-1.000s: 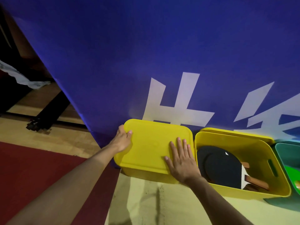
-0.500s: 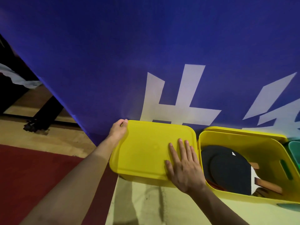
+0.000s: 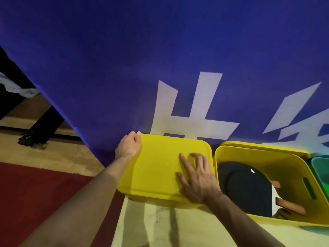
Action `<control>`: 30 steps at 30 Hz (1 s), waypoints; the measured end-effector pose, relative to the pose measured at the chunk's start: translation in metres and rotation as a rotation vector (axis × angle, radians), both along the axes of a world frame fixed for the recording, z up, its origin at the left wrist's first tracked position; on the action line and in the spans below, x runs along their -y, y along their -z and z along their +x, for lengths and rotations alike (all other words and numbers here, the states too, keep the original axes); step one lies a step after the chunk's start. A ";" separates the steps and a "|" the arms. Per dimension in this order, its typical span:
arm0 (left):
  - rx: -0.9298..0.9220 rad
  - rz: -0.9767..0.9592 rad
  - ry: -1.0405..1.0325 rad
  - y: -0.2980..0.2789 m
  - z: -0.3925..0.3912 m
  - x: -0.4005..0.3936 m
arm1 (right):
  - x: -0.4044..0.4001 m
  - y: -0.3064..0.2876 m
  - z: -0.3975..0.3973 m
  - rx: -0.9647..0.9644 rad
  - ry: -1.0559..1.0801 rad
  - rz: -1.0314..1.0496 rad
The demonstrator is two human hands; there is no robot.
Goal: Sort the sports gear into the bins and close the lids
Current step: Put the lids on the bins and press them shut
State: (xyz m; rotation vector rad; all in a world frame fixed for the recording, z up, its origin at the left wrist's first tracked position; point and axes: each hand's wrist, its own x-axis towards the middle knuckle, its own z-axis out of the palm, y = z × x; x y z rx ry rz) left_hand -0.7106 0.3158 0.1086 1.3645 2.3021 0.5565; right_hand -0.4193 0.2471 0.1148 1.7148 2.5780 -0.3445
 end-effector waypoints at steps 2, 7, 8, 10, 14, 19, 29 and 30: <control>-0.016 -0.033 -0.023 0.001 0.000 -0.002 | -0.020 0.000 -0.001 -0.055 -0.013 -0.006; -0.014 -0.075 -0.039 0.005 -0.002 -0.004 | -0.045 0.011 -0.003 -0.075 0.104 0.163; -0.017 -0.069 -0.030 0.007 -0.003 -0.005 | -0.046 0.013 -0.004 -0.065 0.120 0.169; -0.041 -0.063 -0.019 0.011 -0.004 -0.007 | -0.048 0.018 -0.006 -0.054 0.112 0.154; -0.103 -0.045 -0.029 0.010 0.001 -0.008 | -0.045 0.022 -0.009 -0.020 0.124 0.171; -0.029 -0.188 -0.051 -0.009 0.005 0.001 | -0.041 0.015 -0.009 -0.002 0.107 0.129; -0.352 -0.347 0.354 -0.075 0.090 0.088 | -0.007 -0.043 0.065 0.037 0.012 0.067; -0.360 -0.341 0.366 -0.081 0.099 0.089 | -0.003 -0.051 0.083 0.037 0.015 0.078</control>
